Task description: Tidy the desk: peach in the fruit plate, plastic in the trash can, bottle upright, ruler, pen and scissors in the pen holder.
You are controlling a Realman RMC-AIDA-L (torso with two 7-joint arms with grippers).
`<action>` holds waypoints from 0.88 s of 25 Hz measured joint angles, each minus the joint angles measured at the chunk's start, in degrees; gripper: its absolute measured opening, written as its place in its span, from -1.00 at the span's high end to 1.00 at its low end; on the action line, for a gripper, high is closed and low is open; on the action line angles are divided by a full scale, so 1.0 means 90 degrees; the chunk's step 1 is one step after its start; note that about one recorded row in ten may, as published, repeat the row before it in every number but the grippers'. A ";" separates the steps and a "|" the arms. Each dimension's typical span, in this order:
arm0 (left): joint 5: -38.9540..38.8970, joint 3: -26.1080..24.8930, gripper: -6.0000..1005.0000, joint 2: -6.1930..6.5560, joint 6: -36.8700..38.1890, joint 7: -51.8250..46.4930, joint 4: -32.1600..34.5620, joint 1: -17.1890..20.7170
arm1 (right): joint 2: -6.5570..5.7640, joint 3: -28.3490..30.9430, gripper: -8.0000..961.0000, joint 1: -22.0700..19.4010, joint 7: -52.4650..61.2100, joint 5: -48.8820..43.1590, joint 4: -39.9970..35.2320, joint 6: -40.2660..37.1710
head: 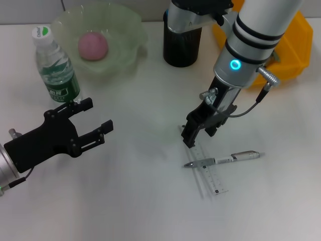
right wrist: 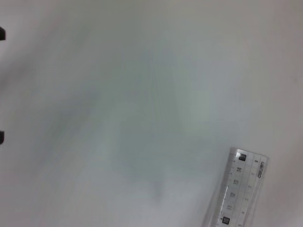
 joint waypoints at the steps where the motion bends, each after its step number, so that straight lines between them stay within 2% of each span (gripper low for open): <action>1: 0.0000 0.0000 -0.56 0.0000 -0.0004 0.0001 0.0000 -0.0001 | 0.0003 -0.0007 -0.34 -0.0014 0.0045 0.0004 0.0005 0.0037; 13: -0.0009 -0.0013 -0.56 0.0000 -0.0015 -0.0048 0.0000 -0.0018 | 0.0005 -0.0181 -0.34 0.0010 0.0223 0.0132 0.0452 0.0400; 18: -0.0009 -0.0035 -0.56 0.0000 -0.0015 -0.0066 0.0000 -0.0010 | 0.0004 -0.0702 -0.34 -0.0037 0.0224 0.0552 0.0453 0.0518; 22: -0.0009 -0.0045 -0.56 0.0000 -0.0005 -0.0072 -0.0002 -0.0004 | 0.0004 -0.0869 -0.34 -0.0042 0.0227 0.0625 0.0458 0.0550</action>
